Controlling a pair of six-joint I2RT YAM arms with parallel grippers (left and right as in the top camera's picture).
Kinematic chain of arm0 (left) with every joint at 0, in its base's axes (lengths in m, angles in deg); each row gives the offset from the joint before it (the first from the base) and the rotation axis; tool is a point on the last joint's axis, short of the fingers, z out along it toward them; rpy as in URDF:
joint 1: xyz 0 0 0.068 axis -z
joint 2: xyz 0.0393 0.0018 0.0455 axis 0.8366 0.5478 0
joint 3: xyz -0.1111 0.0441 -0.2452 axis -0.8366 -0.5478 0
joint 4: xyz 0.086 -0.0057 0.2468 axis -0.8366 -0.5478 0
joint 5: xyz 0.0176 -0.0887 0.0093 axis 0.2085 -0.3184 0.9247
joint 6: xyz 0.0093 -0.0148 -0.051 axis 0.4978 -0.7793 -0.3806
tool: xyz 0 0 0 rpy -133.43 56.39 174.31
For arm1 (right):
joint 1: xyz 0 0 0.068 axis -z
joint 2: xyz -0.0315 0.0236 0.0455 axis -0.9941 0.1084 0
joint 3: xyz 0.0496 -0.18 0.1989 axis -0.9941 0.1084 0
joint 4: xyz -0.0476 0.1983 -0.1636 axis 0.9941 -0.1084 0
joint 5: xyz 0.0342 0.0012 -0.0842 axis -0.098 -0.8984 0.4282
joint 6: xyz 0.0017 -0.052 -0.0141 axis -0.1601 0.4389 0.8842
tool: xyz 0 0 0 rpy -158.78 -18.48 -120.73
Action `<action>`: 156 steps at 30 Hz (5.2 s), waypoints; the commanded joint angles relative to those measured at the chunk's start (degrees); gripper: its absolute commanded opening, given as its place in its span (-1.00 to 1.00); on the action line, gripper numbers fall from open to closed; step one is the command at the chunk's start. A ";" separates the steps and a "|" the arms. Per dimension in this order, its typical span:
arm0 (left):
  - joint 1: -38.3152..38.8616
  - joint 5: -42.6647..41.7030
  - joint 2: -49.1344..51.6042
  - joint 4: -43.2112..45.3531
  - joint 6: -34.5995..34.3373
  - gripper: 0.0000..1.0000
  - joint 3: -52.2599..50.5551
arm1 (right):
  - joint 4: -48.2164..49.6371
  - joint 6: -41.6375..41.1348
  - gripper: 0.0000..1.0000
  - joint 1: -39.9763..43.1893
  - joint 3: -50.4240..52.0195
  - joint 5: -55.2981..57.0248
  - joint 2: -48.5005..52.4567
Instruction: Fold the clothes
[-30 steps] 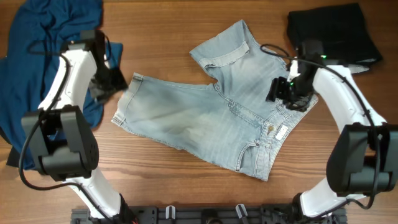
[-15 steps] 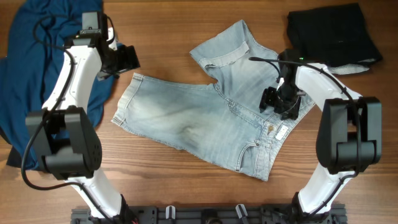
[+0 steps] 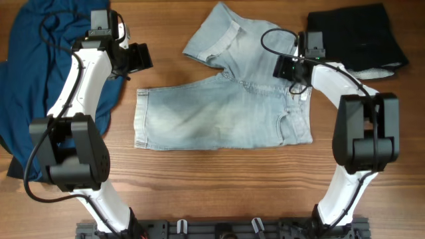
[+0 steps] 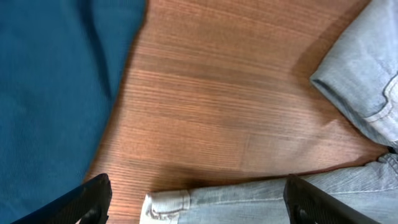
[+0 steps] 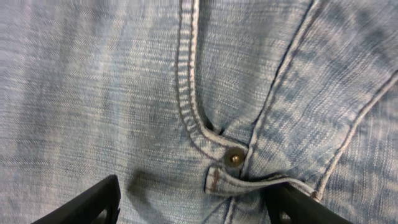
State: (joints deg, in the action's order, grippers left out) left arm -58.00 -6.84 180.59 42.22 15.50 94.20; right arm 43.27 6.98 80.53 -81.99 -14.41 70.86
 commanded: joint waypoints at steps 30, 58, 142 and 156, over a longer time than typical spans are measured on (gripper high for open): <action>16.76 -4.48 11.76 18.82 42.82 0.89 0.63 | -32.13 7.37 0.98 2.16 -19.32 -9.62 -8.61; 17.68 0.04 18.10 33.68 51.58 0.56 0.63 | -28.85 6.05 0.97 2.14 -19.32 -9.62 -8.61; 11.10 1.57 1.99 18.84 45.66 1.00 0.68 | -30.03 8.83 0.98 1.81 -18.45 -11.39 -8.55; 12.46 12.66 10.78 23.82 54.64 1.00 0.68 | -30.47 8.81 0.98 1.81 -18.45 -11.37 -8.55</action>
State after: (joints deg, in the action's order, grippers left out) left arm -45.25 3.45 189.47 64.58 66.77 94.57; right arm 13.13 14.85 82.80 -101.01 -24.99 62.03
